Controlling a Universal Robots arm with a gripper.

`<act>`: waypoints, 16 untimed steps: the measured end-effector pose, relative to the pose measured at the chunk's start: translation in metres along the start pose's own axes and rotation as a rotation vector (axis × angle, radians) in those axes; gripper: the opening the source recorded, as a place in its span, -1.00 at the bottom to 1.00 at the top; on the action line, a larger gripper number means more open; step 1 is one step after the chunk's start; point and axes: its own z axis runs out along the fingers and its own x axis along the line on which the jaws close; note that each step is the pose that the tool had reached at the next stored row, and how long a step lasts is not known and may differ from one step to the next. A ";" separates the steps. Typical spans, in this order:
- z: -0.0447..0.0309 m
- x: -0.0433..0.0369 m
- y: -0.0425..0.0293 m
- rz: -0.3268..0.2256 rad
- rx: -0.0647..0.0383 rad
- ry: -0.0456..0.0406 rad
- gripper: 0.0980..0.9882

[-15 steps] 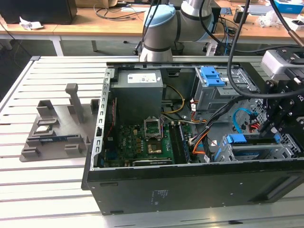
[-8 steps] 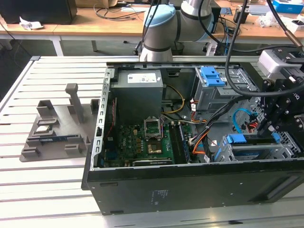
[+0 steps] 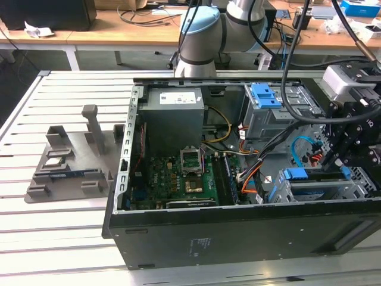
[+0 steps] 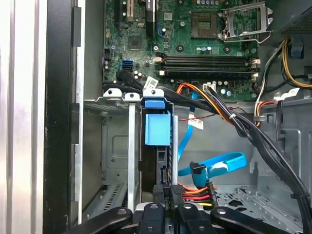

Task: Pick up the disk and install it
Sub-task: 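Insert the first disk wire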

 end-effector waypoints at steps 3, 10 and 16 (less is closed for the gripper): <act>-0.0001 0.0001 0.0000 0.000 0.000 0.0000 -0.84; 0.0032 0.0002 -0.0011 0.001 0.000 0.0004 -0.84; -0.0009 0.0002 -0.0009 0.001 0.000 0.0014 -0.53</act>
